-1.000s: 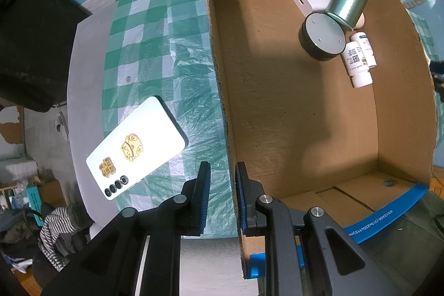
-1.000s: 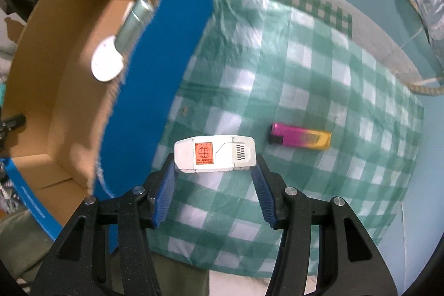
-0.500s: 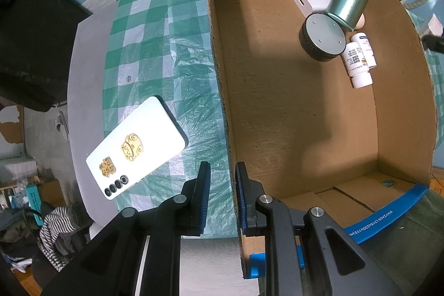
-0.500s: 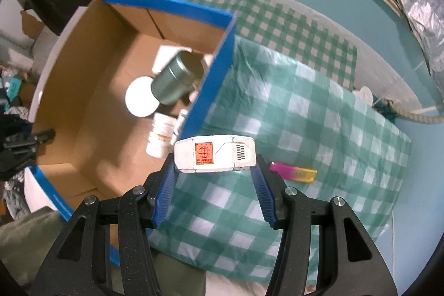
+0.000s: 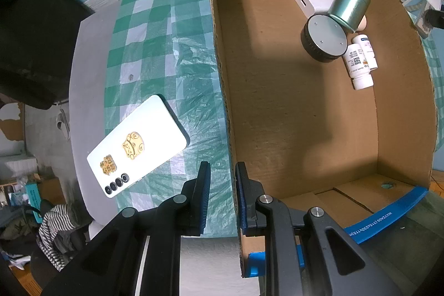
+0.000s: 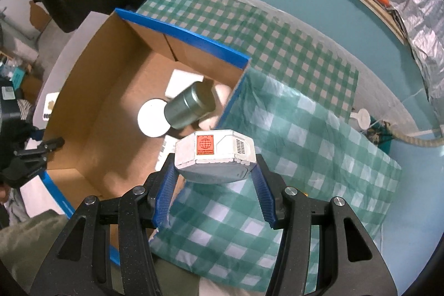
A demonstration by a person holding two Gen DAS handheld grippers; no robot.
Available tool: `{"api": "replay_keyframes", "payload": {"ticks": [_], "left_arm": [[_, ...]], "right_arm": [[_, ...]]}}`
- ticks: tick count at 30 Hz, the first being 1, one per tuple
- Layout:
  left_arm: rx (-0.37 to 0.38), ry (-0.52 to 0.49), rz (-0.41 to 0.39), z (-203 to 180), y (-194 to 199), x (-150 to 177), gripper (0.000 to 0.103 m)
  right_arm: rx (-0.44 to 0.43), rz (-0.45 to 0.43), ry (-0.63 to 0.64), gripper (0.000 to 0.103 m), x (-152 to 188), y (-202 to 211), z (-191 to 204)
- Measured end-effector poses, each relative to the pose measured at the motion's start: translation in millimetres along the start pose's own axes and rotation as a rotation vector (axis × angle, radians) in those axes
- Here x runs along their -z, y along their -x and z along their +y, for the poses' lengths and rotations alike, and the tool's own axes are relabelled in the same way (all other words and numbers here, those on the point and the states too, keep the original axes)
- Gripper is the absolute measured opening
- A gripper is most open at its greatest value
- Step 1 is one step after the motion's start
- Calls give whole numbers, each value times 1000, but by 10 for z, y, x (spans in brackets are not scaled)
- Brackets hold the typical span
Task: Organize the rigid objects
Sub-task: 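Carry the white octagonal container into the box and release it on the tin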
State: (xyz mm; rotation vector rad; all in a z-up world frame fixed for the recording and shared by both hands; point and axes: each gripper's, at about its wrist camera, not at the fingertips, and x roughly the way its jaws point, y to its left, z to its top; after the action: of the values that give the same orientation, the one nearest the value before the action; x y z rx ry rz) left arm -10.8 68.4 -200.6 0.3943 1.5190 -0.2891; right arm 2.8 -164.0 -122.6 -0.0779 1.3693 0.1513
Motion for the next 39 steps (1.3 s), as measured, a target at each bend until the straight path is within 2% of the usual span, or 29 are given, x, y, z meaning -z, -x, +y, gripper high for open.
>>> {"api": "replay_keyframes", "payload": {"ticks": [11, 20, 33, 39], "left_arm": [[-4, 4, 1, 17, 3, 1, 18], [-5, 8, 0, 19, 1, 6, 18], [-5, 9, 2, 16, -12, 6, 18], [-4, 9, 2, 8, -17, 7, 18]], "right_arm": [[-28, -25, 73, 53, -204, 3, 316], [-46, 44, 127, 53, -271, -362, 553], [-49, 127, 100, 53, -191, -709, 576], [-39, 101, 87, 54, -184, -631, 537]]}}
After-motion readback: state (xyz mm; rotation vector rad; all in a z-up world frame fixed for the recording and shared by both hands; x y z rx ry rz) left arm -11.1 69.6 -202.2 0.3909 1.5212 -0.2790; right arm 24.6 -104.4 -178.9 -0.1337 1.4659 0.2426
